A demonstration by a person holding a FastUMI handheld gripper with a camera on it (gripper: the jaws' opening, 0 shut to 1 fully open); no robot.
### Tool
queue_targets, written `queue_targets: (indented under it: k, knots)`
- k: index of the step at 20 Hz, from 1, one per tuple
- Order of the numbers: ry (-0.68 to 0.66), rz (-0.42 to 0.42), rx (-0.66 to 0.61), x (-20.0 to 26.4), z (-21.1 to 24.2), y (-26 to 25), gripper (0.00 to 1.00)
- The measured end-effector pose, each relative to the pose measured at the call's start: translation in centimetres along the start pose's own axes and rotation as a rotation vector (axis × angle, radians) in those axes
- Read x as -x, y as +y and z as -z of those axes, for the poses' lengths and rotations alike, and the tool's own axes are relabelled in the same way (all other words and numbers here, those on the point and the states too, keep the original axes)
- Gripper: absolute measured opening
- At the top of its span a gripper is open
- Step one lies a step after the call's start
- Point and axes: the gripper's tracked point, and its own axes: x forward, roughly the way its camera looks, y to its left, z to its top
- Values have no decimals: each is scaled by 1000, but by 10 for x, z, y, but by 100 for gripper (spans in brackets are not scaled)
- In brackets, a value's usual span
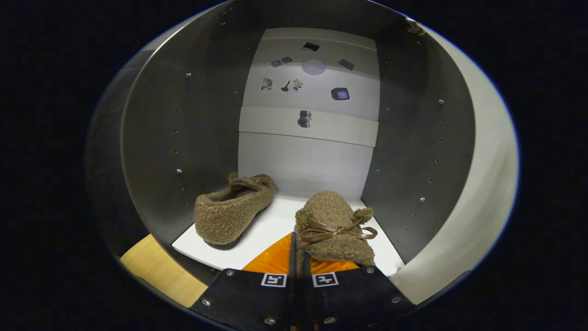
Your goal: Open the shoe cabinet door, grab the shoes and put them into the shoe cabinet, then close the shoe cabinet door.
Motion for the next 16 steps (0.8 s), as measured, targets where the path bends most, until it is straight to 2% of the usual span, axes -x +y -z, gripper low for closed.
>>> queue_targets:
  k: [9, 16]
  knots:
    - [42, 2, 3, -79, -14, -15, 6]
    - [85, 2, 7, -114, -9, -15, 7]
